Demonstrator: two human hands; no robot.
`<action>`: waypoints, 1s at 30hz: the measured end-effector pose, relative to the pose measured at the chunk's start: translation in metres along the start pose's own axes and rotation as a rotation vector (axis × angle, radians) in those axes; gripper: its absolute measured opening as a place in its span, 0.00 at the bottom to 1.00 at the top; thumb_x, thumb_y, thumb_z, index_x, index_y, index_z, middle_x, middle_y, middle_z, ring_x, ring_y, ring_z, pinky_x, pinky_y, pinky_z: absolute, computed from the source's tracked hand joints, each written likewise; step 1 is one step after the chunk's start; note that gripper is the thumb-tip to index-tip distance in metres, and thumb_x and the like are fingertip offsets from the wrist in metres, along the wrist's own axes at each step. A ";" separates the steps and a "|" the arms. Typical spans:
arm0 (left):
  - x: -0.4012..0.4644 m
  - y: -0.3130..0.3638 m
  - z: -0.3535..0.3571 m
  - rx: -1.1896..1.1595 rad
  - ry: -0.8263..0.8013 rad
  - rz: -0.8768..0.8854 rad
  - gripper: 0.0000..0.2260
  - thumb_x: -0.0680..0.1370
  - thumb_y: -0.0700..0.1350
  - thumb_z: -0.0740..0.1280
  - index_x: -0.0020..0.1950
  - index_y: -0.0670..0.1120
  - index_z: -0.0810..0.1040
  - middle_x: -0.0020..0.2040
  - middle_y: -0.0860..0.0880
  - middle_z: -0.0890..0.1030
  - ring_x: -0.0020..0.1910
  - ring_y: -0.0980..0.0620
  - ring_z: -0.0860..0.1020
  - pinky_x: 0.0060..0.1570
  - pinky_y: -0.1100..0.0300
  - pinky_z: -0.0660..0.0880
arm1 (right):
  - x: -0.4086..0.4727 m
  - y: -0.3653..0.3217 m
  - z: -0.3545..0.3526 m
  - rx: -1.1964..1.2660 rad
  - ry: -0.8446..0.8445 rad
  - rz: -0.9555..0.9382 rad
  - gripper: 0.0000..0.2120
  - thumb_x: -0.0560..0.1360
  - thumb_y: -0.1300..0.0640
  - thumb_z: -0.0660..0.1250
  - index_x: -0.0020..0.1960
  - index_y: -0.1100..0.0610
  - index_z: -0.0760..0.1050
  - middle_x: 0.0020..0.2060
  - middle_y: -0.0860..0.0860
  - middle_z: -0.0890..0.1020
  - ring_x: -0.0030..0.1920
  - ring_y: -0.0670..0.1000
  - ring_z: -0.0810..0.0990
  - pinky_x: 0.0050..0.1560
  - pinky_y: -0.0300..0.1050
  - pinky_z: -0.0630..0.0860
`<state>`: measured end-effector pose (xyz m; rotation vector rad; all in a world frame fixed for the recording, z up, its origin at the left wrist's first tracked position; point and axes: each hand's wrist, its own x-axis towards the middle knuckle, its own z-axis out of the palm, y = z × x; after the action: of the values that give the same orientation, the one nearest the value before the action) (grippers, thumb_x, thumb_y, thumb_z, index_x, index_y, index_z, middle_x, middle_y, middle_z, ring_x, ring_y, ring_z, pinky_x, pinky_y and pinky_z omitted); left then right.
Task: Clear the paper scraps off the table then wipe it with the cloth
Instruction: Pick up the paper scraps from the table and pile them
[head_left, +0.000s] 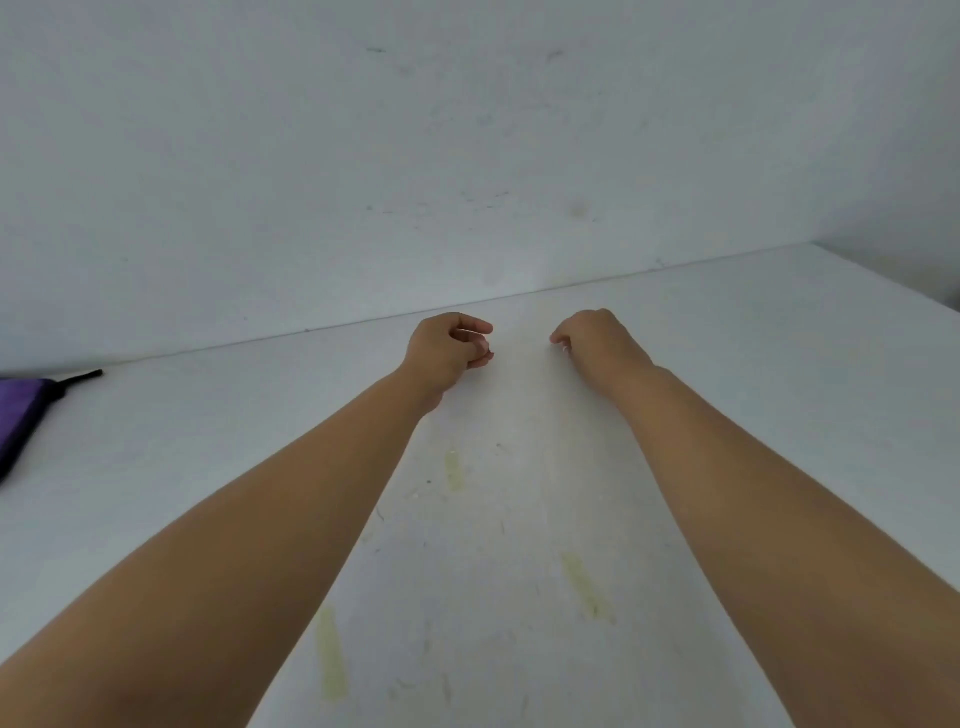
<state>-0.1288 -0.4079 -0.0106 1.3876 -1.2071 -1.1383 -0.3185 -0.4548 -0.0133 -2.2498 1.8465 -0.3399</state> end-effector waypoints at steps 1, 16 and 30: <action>-0.003 0.001 -0.005 -0.001 -0.002 -0.001 0.09 0.76 0.30 0.63 0.54 0.38 0.78 0.41 0.46 0.77 0.39 0.52 0.80 0.50 0.64 0.79 | -0.001 -0.001 0.003 -0.053 0.019 -0.011 0.17 0.74 0.70 0.56 0.59 0.63 0.77 0.58 0.61 0.77 0.57 0.61 0.76 0.59 0.49 0.73; -0.118 0.025 -0.102 -0.091 -0.140 0.011 0.14 0.77 0.34 0.64 0.62 0.42 0.75 0.47 0.47 0.81 0.48 0.55 0.79 0.53 0.67 0.77 | -0.141 -0.097 0.001 1.224 -0.094 0.214 0.08 0.70 0.67 0.70 0.46 0.57 0.80 0.42 0.54 0.80 0.36 0.47 0.72 0.37 0.38 0.68; -0.304 -0.009 -0.234 -0.109 0.169 0.000 0.09 0.76 0.33 0.65 0.54 0.42 0.79 0.46 0.44 0.83 0.43 0.54 0.83 0.46 0.67 0.78 | -0.252 -0.284 0.039 1.395 -0.478 -0.011 0.05 0.72 0.70 0.68 0.46 0.63 0.80 0.36 0.56 0.81 0.35 0.49 0.79 0.39 0.36 0.79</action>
<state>0.0784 -0.0874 0.0289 1.3715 -1.0107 -1.0488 -0.0891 -0.1520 0.0254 -1.1725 0.8100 -0.7085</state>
